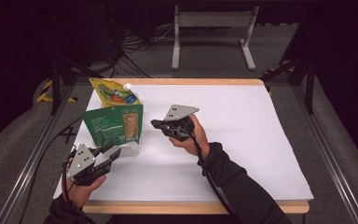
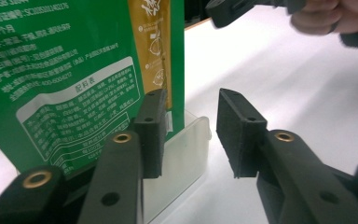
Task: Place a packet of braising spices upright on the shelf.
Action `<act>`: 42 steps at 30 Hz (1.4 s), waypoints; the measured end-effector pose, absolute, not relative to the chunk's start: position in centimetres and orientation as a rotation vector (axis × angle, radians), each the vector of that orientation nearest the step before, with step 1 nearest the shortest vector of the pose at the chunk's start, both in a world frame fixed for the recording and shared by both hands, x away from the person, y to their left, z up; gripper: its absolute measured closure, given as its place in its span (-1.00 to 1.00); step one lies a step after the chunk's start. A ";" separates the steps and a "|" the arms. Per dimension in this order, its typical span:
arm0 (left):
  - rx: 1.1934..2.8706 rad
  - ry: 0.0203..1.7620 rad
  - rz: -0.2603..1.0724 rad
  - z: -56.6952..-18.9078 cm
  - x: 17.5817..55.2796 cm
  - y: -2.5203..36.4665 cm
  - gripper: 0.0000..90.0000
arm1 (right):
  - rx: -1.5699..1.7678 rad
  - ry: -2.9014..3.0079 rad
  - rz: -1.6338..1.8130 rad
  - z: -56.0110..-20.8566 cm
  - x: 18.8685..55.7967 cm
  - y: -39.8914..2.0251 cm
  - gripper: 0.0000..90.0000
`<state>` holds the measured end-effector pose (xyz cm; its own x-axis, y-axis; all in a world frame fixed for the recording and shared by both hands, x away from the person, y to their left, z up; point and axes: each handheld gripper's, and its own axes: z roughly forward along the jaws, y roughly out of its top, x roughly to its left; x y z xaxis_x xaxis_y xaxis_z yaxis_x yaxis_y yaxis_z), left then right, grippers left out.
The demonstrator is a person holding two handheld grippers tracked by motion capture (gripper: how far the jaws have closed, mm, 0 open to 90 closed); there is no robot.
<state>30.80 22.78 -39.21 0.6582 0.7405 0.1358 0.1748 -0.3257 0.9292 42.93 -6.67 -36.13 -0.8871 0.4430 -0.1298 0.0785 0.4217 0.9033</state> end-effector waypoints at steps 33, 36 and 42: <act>1.971 0.608 0.615 -40.5 31.4 18.5 -0.19 | 0.532 2.291 1.050 -36.2 38.5 -20.9 0.38; 1.984 0.591 0.604 -40.7 31.4 18.1 -0.22 | 0.542 2.277 1.041 -36.2 37.9 -21.9 0.34; 2.013 0.564 0.588 -41.0 31.6 17.4 -0.28 | 0.576 2.260 1.036 -36.9 36.8 -23.7 0.23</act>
<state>31.58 17.36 -41.00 0.7798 0.6001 0.1784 0.1535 -0.4595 0.8748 36.78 -23.69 -36.87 -0.7382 0.5916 -0.3242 0.1404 0.6048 0.7839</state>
